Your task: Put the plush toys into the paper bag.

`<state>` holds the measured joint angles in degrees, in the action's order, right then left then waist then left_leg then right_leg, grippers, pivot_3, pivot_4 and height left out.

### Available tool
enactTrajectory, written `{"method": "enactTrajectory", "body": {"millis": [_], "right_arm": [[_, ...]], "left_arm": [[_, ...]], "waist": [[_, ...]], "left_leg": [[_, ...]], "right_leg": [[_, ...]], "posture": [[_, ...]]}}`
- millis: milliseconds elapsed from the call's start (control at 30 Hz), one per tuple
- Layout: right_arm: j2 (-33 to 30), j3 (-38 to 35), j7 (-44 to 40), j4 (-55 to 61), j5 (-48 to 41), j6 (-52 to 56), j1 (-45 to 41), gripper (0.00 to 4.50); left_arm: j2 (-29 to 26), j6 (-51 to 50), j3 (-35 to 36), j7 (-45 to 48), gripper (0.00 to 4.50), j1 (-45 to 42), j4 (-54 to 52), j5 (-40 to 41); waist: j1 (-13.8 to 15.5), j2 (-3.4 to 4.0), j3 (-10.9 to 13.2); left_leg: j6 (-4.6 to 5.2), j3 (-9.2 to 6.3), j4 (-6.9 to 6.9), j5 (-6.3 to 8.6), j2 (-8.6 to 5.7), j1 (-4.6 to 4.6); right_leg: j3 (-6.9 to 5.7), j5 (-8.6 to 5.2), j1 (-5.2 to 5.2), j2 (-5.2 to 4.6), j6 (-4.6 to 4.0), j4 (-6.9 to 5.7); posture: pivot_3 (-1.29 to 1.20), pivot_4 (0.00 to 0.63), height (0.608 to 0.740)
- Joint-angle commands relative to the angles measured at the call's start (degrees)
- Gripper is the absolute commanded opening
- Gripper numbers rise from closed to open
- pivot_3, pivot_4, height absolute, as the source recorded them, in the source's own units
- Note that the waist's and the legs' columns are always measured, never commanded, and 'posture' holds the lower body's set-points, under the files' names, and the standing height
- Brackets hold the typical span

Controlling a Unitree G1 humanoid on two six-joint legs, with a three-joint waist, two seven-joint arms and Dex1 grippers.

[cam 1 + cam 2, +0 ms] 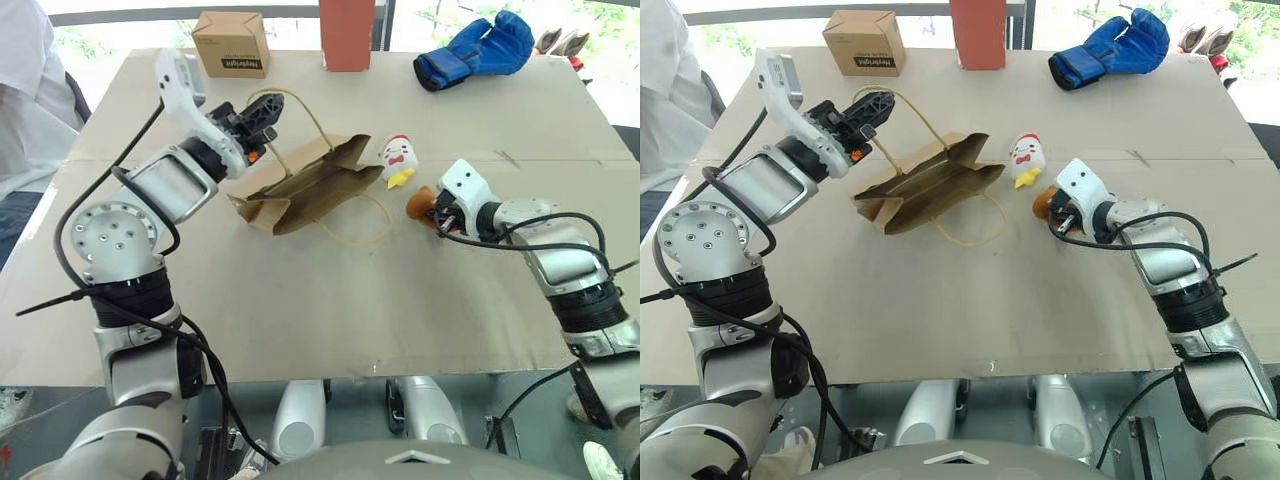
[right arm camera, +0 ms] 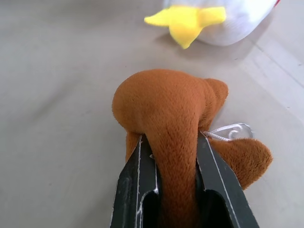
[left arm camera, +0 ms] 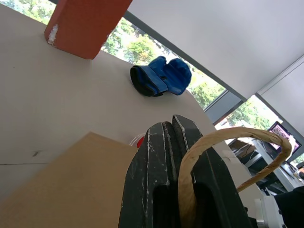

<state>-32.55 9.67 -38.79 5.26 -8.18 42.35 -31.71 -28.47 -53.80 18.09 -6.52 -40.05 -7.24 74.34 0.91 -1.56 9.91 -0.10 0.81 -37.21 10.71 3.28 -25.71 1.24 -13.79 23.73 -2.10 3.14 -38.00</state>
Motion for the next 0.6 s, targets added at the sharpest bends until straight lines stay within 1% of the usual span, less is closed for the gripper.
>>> {"method": "enactTrajectory", "body": {"millis": [33, 100, 167, 300, 367, 467, 600], "right_arm": [[1.2, -12.1, -2.9, 19.3, -13.6, 2.5, -0.1, 0.03], [2.8, -14.9, -1.9, 24.9, -19.8, 6.6, -1.5, 0.03], [4.6, -14.9, -0.6, 28.6, -23.7, 8.7, -4.2, 0.03], [10.3, -12.8, 1.5, 30.4, -30.9, 11.5, -9.1, 0.03], [11.3, -8.6, 1.0, 29.5, -30.0, 10.6, -9.5, 0.03], [9.8, 0.3, -0.6, 24.6, -22.6, 4.8, -8.0, 0.03], [10.2, 5.2, -1.7, 16.5, -16.6, -2.5, -7.9, 0.03]], "left_arm": [[0.9, -1.4, 0.3, -0.6, 0.0, -1.3, -1.6, 2.4], [1.4, -2.0, -0.2, -0.6, 0.0, -1.3, -1.7, 2.6], [2.2, -2.4, -0.5, -0.9, 0.0, -1.5, -1.5, 3.1], [3.4, -2.7, -0.4, -1.1, 0.0, -3.0, -0.1, 3.6], [3.9, -2.8, -0.1, -1.3, 0.0, -4.1, 0.8, 4.3], [4.6, -3.2, 0.9, -2.2, 0.0, -5.7, 1.7, 7.2], [3.9, -4.6, 1.0, -2.7, 0.0, -5.8, 0.9, 12.0]], "waist": [[-0.1, 0.03, 0.0], [-0.4, 0.03, 0.0], [-0.6, 0.03, 0.0], [-0.7, 0.03, 0.0], [-0.5, 0.03, 0.0], [-0.2, 0.02, 0.0], [-0.2, 0.02, 0.0]], "left_leg": [[0.0, 0.0, 0.01, 0.0, 0.0, -0.01], [0.0, -0.02, 0.03, 0.0, 0.01, 0.0], [0.0, -0.05, 0.03, 0.0, 0.04, 0.05], [0.0, -0.08, 0.03, 0.0, 0.05, 0.08], [0.0, -0.07, 0.02, 0.0, 0.05, 0.06], [0.0, -0.06, 0.01, 0.0, 0.02, 0.04], [0.0, -0.05, -0.01, 0.0, 0.01, 0.03]], "right_leg": [[0.0, 0.0, 0.01, 0.0, 0.0, 0.01], [0.01, 0.0, 0.01, 0.0, 0.01, 0.0], [-0.02, 0.0, -0.01, 0.04, 0.01, -0.02], [-0.05, -0.01, -0.01, 0.06, -0.01, -0.06], [-0.05, 0.0, -0.02, 0.06, -0.01, -0.04], [-0.04, 0.0, -0.02, 0.03, 0.0, 0.02], [-0.02, 0.0, -0.02, 0.02, 0.0, 0.02]], "posture": [[0.0, 0.15, 0.714], [0.0, 0.15, 0.714], [0.0, 0.15, 0.714], [0.0, 0.15, 0.714], [0.0, 0.15, 0.714], [0.0, 0.15, 0.714], [0.0, 0.15, 0.714]]}}
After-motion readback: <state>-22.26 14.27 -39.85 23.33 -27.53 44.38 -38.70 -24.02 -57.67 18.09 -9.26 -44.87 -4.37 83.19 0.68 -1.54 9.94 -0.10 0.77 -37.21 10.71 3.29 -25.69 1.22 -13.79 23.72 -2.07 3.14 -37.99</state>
